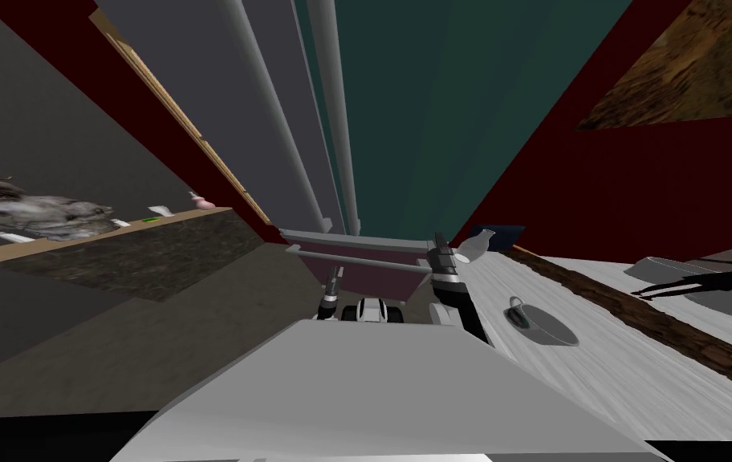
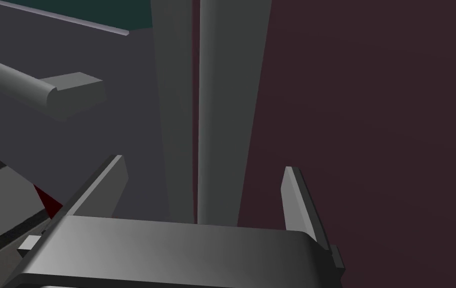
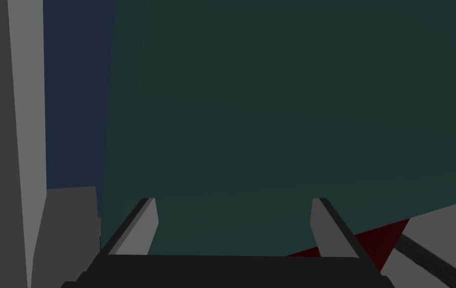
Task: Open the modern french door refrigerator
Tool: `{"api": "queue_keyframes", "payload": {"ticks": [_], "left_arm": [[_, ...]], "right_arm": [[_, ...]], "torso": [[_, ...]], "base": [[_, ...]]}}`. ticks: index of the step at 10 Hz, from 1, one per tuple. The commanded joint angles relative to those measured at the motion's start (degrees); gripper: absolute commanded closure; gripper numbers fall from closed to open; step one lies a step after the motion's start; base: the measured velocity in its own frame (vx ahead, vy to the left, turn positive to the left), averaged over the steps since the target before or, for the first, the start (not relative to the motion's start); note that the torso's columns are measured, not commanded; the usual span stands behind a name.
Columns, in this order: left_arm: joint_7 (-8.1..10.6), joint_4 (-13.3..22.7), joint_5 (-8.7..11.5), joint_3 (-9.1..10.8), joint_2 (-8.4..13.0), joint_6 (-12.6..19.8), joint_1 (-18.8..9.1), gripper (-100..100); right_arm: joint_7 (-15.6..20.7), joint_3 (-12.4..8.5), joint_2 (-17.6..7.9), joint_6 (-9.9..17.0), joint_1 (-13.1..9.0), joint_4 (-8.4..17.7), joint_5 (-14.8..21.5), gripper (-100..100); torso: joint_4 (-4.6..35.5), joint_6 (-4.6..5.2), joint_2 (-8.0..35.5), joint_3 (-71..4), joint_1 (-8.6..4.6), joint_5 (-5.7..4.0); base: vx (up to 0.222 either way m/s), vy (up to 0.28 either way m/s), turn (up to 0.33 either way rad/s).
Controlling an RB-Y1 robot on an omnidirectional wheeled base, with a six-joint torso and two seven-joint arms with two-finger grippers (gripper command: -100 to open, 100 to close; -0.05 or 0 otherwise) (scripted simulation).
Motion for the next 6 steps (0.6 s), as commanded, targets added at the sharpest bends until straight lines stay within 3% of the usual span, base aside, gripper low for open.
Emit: {"api": "queue_keyframes", "payload": {"ticks": [1,3,6], "left_arm": [[-0.02,3.58,-0.38,-0.52,-3.07,-2.03,-0.9,-100],[-0.01,4.87,-0.5,-0.67,-5.2,-2.77,-1.25,-100],[-0.26,3.42,-0.28,-0.22,-4.9,0.11,-2.84,-100]], "right_arm": [[-0.01,0.06,-0.01,0.01,0.09,0.05,0.01,0],[-0.08,0.4,-0.07,0.24,0.77,0.54,0.05,0],[-0.13,0.64,-0.13,0.4,1.33,0.9,0.08,0]], "torso": [[0.02,-0.03,-0.11,-0.08,-0.05,0.02],[0.05,-0.14,-0.68,-0.53,-0.2,0.12],[-0.02,-0.08,-0.33,-0.26,0.02,0.06]], "base": [[0.072,-0.019,0.018],[0.054,-0.02,0.01],[-0.022,0.004,-0.013]]}}
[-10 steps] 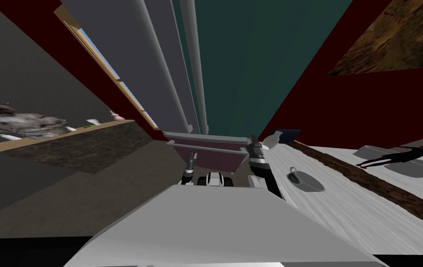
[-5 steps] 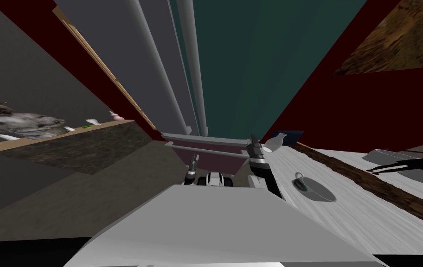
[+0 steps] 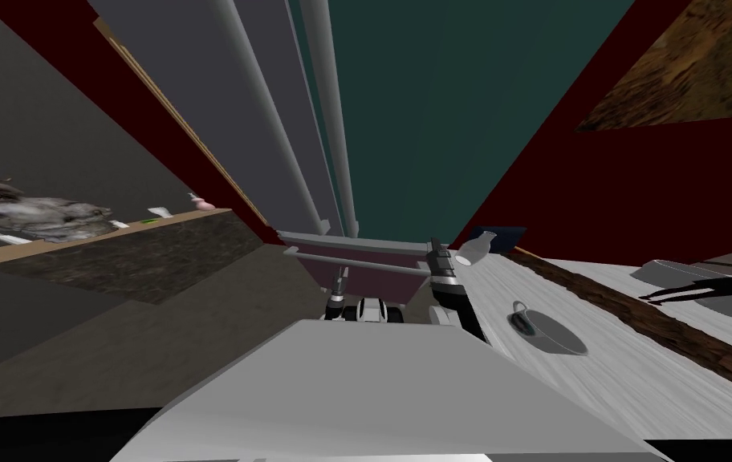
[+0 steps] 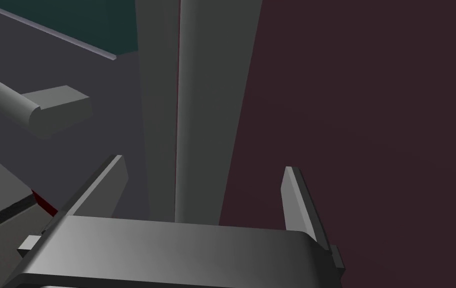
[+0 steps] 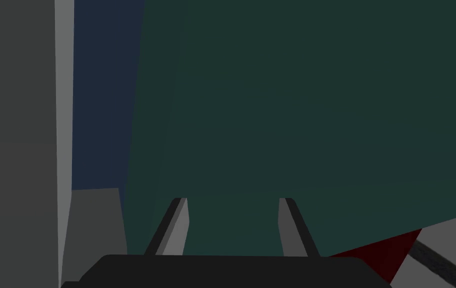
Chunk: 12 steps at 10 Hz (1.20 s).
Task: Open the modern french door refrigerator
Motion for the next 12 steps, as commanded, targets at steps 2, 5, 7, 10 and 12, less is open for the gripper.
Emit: {"api": "queue_keyframes", "payload": {"ticks": [2,5,7,10,12], "left_arm": [[-0.44,-1.11,0.24,0.56,-0.58,3.68,-2.47,-100],[-0.31,-0.76,0.13,0.33,-0.41,2.4,-1.5,100],[-0.13,-0.25,-0.04,-0.03,-0.16,0.48,-0.03,100],[-0.18,-0.29,-0.19,-0.28,-0.18,0.07,0.94,100],[-0.11,-0.33,-0.15,-0.25,3.24,0.11,0.83,-100]], "right_arm": [[0.0,-0.01,0.0,0.0,0.0,0.0,0.0,0],[0.0,-0.01,0.0,0.0,0.0,0.0,0.0,0],[0.0,0.0,0.0,0.0,0.01,0.0,0.0,0],[0.0,0.04,-0.02,0.01,0.22,0.11,0.01,0],[-0.01,0.05,-0.02,0.03,0.26,0.14,0.01,0]], "torso": [[0.03,0.07,0.35,0.27,0.04,-0.04],[0.0,0.07,0.28,0.23,-0.01,-0.06],[-0.13,0.09,0.04,0.1,0.04,-0.01],[0.13,-0.01,0.2,0.12,-0.06,-0.05],[0.03,0.05,0.23,0.18,0.04,-0.04]], "base": [[-0.026,0.01,-0.008],[-0.006,0.005,-0.001],[0.034,-0.009,0.021],[0.013,-0.006,0.0],[-0.004,0.011,0.001]]}}
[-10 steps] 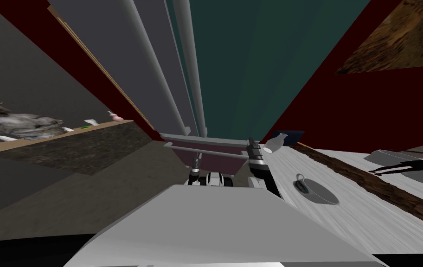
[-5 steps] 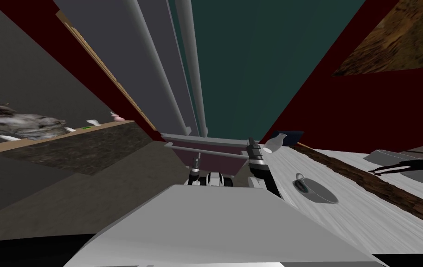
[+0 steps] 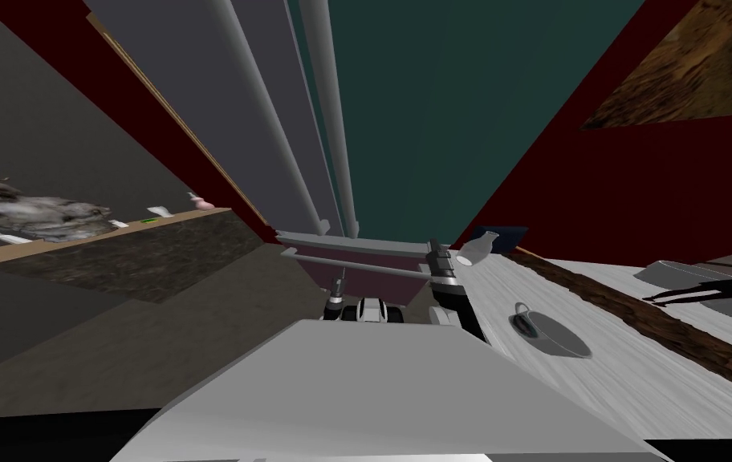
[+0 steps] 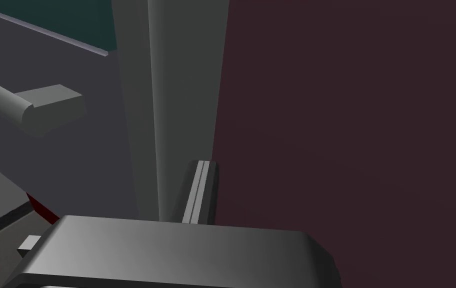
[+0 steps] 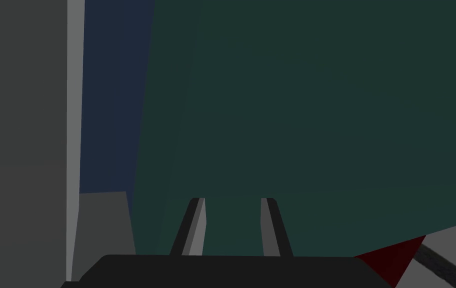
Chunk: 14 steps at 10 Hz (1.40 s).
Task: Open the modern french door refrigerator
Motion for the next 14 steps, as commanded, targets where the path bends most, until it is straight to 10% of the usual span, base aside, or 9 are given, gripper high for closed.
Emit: {"api": "queue_keyframes", "payload": {"ticks": [1,7,12,14], "left_arm": [[0.2,-1.12,0.01,-0.02,3.11,0.74,0.28,-100],[1.48,-2.88,0.65,0.62,6.1,4.96,-2.38,-100],[2.04,-3.62,0.94,0.91,-0.32,6.88,-3.56,-100],[2.16,-4.36,1.07,1.13,0.37,8.58,-4.59,-100]], "right_arm": [[0.0,-0.01,0.0,0.0,0.01,0.0,0.0,0],[0.0,-0.03,-0.02,0.0,0.0,0.0,0.0,0],[0.0,-0.01,0.0,0.0,0.0,0.0,0.0,0],[0.0,-0.01,0.0,0.0,0.01,0.0,0.0,0]], "torso": [[-0.02,0.0,0.03,0.03,0.04,0.01],[0.0,0.02,0.11,0.09,0.23,0.07],[-0.02,0.02,0.05,0.05,-0.21,-0.06],[-0.03,0.02,0.03,0.03,-0.08,-0.03]], "base": [[-0.003,0.022,0.004],[-0.02,0.116,0.012],[-0.017,0.073,0.007],[-0.004,0.0,0.005]]}}
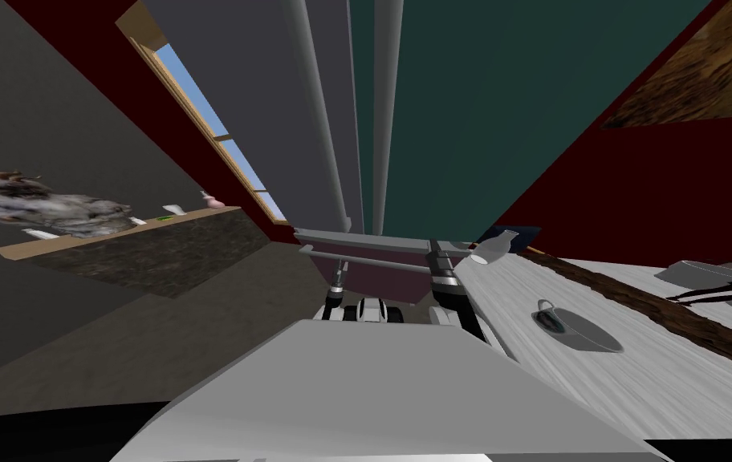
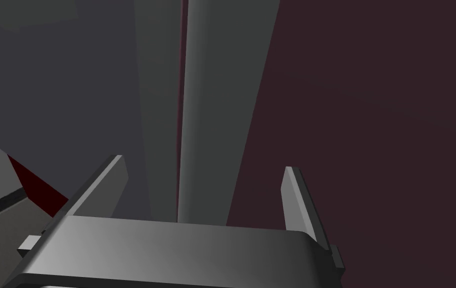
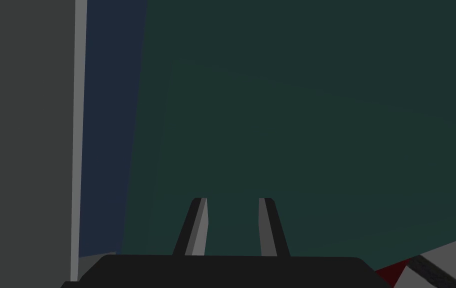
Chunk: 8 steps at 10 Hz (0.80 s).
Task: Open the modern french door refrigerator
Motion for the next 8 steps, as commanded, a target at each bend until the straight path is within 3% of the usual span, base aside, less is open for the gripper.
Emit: {"api": "queue_keyframes", "payload": {"ticks": [1,3,4,5,8], "left_arm": [[-0.06,-0.81,0.16,0.33,-0.19,2.68,-1.97,-100],[-0.12,-1.62,0.33,0.65,-0.38,5.36,-3.93,-100],[-0.12,-1.43,0.25,0.51,-0.35,4.31,-3.17,-100],[-0.06,-0.81,0.16,0.33,-0.19,2.68,-1.97,100],[0.0,0.0,0.0,0.0,0.0,0.0,0.0,100]], "right_arm": [[0.0,0.0,0.0,0.0,0.0,0.0,0.0,0],[0.0,0.0,0.0,0.0,0.0,0.0,0.0,0],[0.0,0.0,0.0,0.0,0.0,0.0,0.0,0],[0.0,0.0,0.0,0.0,0.0,0.0,0.0,0],[0.0,0.0,0.0,0.0,0.0,0.0,0.0,0]], "torso": [[0.01,0.01,0.03,0.01,0.05,0.02],[0.01,0.01,0.04,0.03,0.07,0.02],[0.01,0.01,0.04,0.03,0.08,0.02],[0.0,0.0,0.02,0.02,0.05,0.02],[-0.04,0.01,0.0,-0.01,0.09,0.05]], "base": [[-0.016,0.002,0.013],[-0.015,0.006,0.011],[-0.008,0.005,-0.001],[0.009,-0.001,-0.016],[0.017,-0.004,-0.005]]}}
